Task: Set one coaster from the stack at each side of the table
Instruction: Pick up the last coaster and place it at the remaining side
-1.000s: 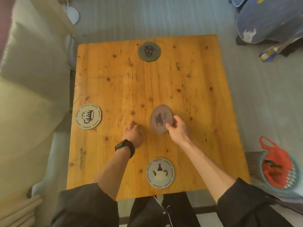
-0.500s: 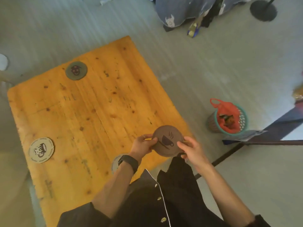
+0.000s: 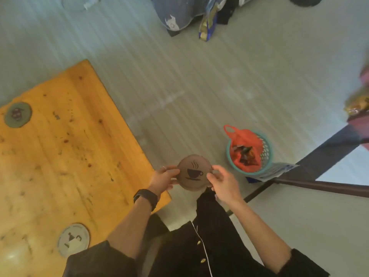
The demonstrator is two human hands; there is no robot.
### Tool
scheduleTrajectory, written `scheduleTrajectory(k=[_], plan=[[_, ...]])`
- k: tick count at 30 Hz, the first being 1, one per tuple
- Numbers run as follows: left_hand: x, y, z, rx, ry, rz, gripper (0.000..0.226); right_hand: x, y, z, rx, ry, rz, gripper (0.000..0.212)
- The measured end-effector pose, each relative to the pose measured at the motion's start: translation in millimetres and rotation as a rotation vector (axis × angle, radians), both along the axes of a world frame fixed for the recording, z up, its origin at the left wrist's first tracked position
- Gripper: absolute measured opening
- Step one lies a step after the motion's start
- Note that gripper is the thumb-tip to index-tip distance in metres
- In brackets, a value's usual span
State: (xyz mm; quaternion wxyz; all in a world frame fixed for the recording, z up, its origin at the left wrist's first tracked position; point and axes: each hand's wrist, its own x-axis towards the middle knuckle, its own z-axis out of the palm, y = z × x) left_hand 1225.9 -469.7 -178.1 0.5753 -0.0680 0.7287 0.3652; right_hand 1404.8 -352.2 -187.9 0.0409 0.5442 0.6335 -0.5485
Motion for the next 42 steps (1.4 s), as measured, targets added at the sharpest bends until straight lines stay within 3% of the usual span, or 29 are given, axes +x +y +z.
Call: scheduleTrajectory(k=[8,10,13,20,33,42], plan=[[0.6,78.6,1.4,0.004,0.192,0.045,0.025,-10.5,93.0,-4.5,-0.023,-0.011,0.06,0.043],[-8.7,81.4,2.0,0.005,0.209,0.14,0.022,-29.6,107.5,-7.6,-0.037,-0.011,0.115,0.038],[-24.0,77.2,1.1,0.004,0.228,0.312,0.022,-69.6,125.5,-10.7,-0.012,-0.013,0.26,0.013],[-83.4,56.6,-19.6,-0.082,0.202,0.678,0.026,-225.2,145.4,-11.0,0.075,-0.017,0.623,0.015],[-192.7,26.7,-41.8,-0.321,0.201,1.221,0.018,-473.6,86.5,-15.8,0.174,-0.058,1.382,0.008],[-225.8,14.8,-58.6,-0.547,0.144,1.666,0.02,-571.2,9.3,-58.1,0.196,-0.018,1.889,0.025]])
